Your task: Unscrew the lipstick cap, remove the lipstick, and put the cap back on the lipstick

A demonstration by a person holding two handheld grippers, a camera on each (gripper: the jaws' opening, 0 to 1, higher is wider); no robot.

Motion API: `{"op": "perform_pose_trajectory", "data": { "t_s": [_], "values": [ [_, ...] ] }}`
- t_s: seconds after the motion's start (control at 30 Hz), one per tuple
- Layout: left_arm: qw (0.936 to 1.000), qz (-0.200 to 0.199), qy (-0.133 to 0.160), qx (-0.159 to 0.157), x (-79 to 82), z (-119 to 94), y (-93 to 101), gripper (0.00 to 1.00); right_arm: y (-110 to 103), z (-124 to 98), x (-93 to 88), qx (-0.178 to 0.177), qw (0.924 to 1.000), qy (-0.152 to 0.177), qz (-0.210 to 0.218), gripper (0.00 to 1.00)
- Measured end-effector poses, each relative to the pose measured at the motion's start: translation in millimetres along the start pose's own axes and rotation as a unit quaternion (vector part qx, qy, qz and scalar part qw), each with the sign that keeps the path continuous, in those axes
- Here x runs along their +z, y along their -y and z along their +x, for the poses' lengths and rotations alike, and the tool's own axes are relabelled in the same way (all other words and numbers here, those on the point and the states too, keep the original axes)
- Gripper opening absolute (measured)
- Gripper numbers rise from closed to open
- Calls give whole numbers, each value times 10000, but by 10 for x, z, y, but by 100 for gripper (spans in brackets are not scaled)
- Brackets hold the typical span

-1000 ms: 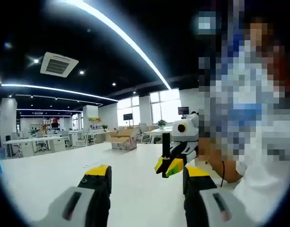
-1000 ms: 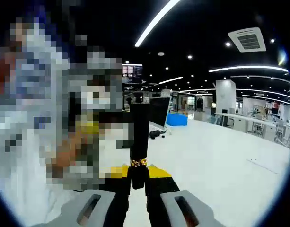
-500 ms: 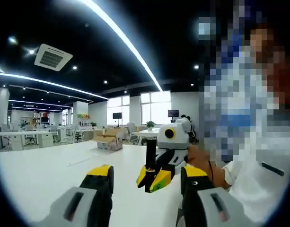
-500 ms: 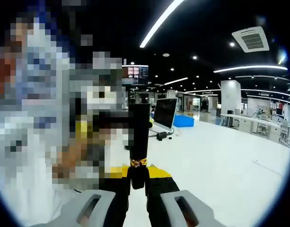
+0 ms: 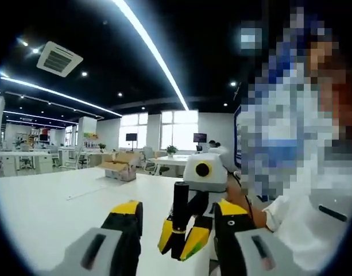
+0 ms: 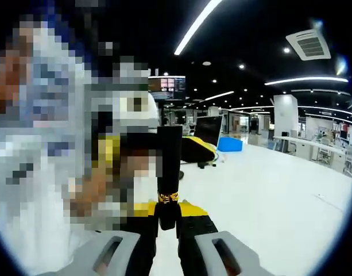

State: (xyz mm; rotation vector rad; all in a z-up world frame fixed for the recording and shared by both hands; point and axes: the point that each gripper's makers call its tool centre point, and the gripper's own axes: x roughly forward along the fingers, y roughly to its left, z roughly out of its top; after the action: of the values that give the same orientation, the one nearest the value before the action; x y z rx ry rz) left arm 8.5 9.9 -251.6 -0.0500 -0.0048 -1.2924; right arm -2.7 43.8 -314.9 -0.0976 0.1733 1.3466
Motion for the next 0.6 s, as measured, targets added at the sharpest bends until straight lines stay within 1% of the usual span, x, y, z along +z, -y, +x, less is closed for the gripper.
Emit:
{"op": "perform_pose_trajectory", "data": {
  "t_s": [0.13, 0.23, 0.27, 0.33, 0.43, 0.47, 0.6],
  "values": [
    [9998, 117, -144, 33, -28, 60, 20, 45, -22, 9, -14, 31, 10000, -35, -11, 11],
    [9996, 145, -221, 25, -49, 84, 14, 29, -30, 12, -8, 56, 10000, -40, -14, 11],
    [9996, 140, -232, 27, -54, 88, 8, 26, -28, 12, -5, 49, 10000, -35, -12, 11],
    [9996, 97, -255, 0, -63, 99, 15, 25, -23, 7, -7, 37, 10000, -28, -4, 11],
    [9997, 122, -198, 5, -47, 102, 19, 15, -9, 4, -27, 18, 10000, -45, 44, 11],
    [9998, 95, -181, -14, -40, 103, 28, 13, 12, 1, -25, -23, 10000, -34, 77, 11],
    [9999, 0, -135, -35, -8, 107, 15, 13, -9, 6, -19, 35, 10000, -21, 76, 11]
  ]
}}
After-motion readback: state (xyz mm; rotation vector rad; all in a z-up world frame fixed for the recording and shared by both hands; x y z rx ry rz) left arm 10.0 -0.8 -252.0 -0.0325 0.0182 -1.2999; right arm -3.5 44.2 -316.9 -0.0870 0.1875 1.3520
